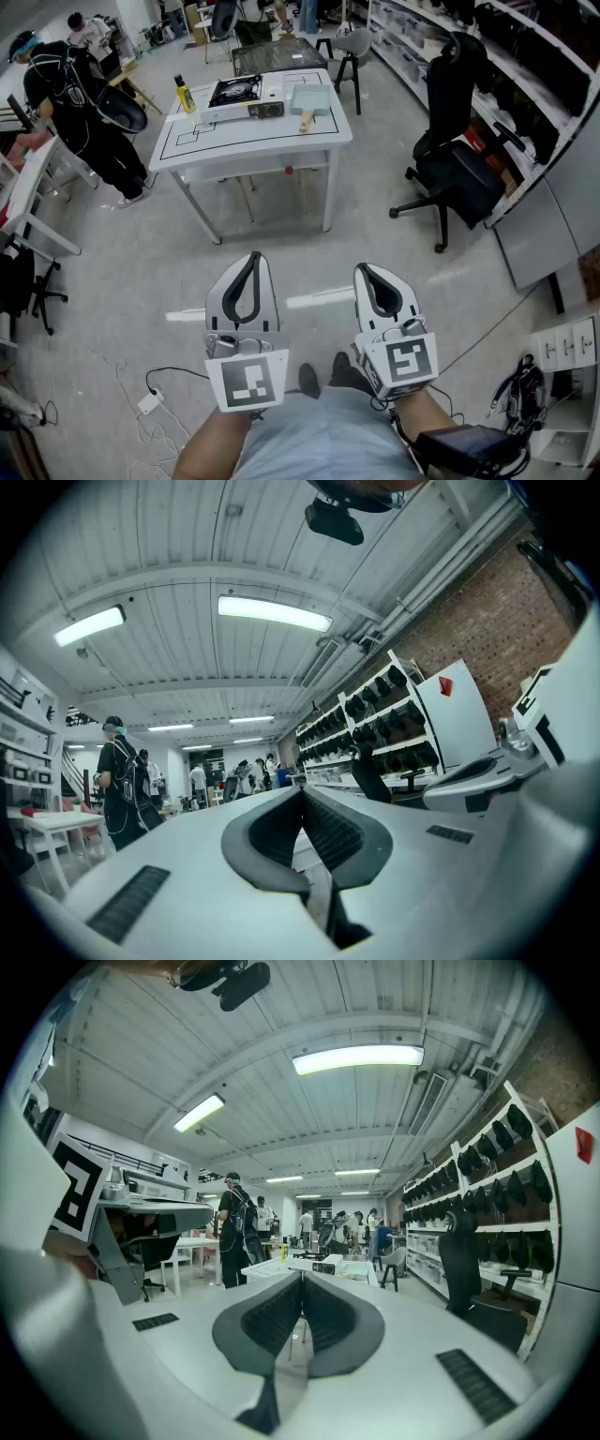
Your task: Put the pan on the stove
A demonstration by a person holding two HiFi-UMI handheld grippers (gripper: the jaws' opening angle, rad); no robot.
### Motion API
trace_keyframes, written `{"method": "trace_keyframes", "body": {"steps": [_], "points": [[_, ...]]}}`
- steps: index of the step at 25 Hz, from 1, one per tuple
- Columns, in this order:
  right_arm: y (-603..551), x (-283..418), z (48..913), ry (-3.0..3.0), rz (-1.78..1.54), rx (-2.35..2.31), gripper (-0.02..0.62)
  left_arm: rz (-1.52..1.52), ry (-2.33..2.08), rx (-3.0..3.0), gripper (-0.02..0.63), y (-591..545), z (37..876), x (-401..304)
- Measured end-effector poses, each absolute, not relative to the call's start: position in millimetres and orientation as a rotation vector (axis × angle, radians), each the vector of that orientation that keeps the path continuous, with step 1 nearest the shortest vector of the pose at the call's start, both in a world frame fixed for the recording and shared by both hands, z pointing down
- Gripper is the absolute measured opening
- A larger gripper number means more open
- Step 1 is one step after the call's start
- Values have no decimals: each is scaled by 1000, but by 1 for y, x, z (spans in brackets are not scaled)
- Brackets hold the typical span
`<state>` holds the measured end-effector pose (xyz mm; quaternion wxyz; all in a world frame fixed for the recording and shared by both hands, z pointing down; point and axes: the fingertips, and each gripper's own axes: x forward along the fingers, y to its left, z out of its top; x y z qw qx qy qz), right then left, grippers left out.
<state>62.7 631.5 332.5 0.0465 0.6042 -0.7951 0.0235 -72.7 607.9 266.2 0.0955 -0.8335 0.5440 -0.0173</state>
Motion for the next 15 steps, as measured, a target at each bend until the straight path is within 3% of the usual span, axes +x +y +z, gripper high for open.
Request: {"method": "trace_keyframes", "body": {"steps": [15], "points": [[610,49,325,-2452,89,1866,49,-40,1617,-2459,18,592,262,-91]]}}
